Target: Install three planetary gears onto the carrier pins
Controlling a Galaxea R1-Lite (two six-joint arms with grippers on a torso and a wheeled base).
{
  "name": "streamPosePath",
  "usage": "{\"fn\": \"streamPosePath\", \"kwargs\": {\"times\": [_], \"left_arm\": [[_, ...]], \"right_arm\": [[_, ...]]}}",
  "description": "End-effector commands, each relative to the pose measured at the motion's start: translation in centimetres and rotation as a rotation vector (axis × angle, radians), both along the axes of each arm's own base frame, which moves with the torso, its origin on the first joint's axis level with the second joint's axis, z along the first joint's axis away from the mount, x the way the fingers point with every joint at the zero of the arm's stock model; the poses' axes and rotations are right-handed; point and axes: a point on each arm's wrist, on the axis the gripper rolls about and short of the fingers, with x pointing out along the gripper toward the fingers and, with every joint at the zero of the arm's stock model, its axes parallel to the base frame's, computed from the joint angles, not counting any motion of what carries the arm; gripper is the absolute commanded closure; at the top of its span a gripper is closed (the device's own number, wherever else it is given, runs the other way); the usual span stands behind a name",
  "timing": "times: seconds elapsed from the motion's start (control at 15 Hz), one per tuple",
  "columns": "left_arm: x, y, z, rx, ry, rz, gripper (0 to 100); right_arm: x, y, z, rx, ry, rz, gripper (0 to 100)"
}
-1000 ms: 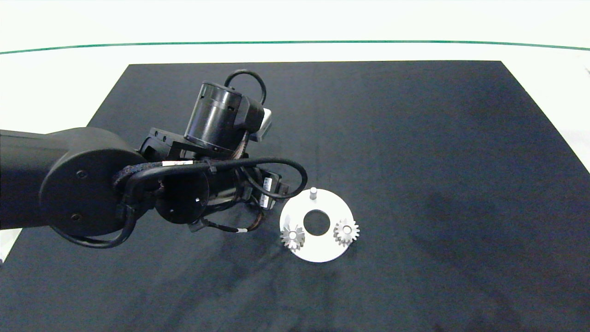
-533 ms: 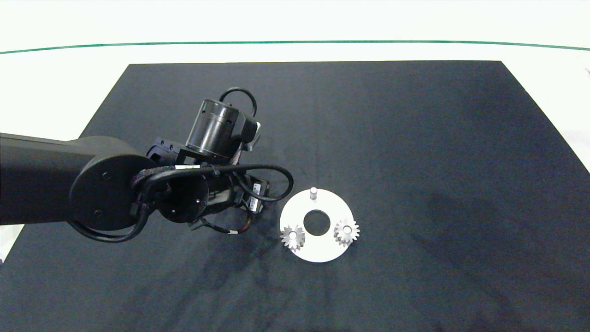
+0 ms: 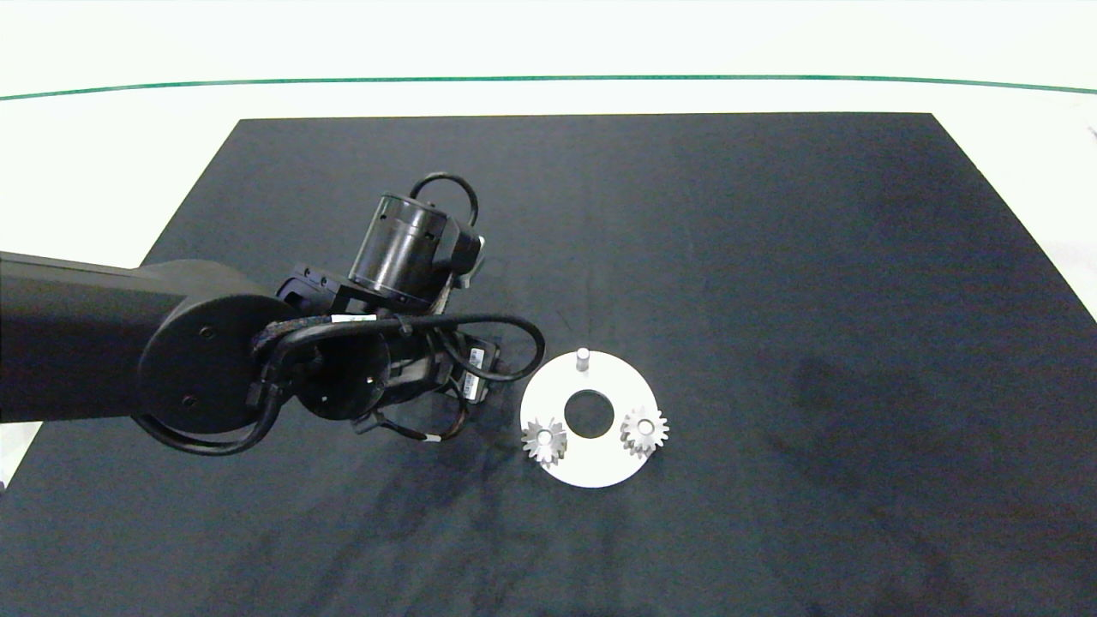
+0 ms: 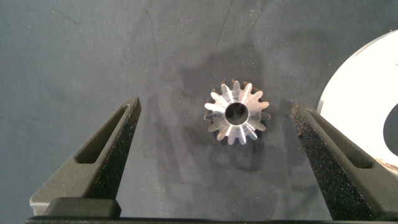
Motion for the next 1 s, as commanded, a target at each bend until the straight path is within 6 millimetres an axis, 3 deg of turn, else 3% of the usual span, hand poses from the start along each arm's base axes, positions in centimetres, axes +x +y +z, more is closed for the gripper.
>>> {"fn": "streamPosePath", "kwargs": {"times": [0.07,1.0], "left_arm": [[0.11,-0.17,-0.48,0.002,0.013,0.005,5],[0.48,-0.74,-1.21,-0.012,0.033,0.007,34]], "right_arm": [[0.03,0.03,-0.02,-0.004,0.001,0.000,0],[0.02,0.03,-0.02,-0.004,0.001,0.002,0]]}}
